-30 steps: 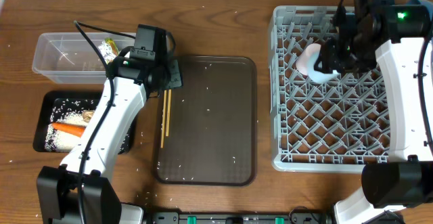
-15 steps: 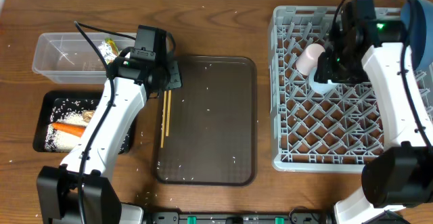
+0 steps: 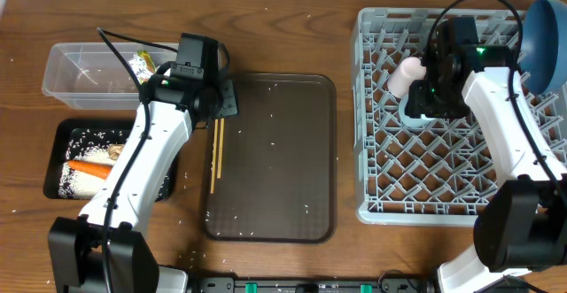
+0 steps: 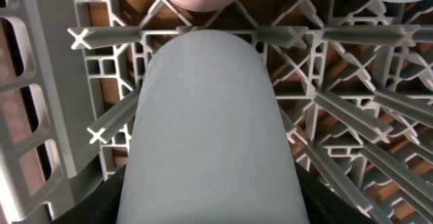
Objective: Sort waste into correct bins and load items into the dishwasher rack
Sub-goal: 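Lower the light-blue cup into the rack beside the pink cup and release, then move the right gripper left over the chopsticks on the brown tray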
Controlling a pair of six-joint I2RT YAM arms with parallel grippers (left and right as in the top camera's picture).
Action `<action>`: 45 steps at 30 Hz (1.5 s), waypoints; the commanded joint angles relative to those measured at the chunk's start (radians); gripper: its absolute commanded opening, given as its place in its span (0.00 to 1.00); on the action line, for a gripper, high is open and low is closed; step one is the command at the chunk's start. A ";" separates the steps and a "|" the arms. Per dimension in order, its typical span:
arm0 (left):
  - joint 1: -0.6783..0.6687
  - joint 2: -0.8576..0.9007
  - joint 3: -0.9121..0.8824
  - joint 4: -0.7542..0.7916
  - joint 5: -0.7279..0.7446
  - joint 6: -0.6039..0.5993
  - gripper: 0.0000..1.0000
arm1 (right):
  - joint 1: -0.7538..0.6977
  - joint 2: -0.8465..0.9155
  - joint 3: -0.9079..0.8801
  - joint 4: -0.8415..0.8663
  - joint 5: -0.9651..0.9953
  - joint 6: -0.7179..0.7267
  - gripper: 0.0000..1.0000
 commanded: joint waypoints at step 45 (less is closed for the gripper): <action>-0.026 0.000 -0.008 -0.071 -0.011 0.130 0.09 | 0.108 -0.038 0.322 -0.093 -0.237 0.072 0.99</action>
